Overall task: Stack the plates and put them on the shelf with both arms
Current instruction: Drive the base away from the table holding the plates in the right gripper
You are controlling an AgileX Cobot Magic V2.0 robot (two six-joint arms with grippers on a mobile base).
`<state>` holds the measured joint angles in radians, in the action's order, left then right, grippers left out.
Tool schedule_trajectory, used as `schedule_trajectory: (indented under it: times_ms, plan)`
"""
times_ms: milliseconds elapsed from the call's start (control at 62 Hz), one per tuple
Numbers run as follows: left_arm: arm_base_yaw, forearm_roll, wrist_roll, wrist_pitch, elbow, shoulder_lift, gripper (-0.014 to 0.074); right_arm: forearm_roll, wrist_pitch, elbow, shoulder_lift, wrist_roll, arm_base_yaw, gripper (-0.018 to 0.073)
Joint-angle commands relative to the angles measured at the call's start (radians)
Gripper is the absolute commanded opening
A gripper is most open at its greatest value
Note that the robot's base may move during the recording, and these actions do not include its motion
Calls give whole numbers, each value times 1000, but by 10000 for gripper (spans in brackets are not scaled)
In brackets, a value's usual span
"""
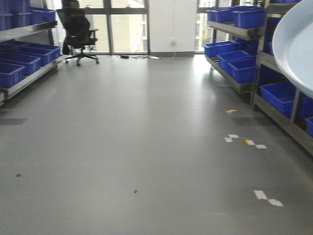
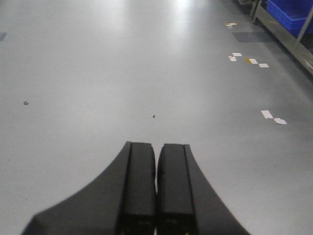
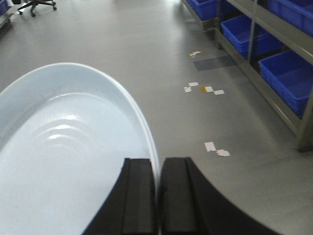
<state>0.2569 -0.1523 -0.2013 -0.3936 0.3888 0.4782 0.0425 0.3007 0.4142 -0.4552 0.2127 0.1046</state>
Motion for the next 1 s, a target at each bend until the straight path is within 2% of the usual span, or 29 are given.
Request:
schedule_trajectory:
  times_ms: [0,984]
  plan:
    - [-1,-3,-10,76,31,10,97,6,-100,33,-9,-3,8,57]
    - [-1,-3,-10,76,31,10,97,6,-100,33,-9,-3,8,57]
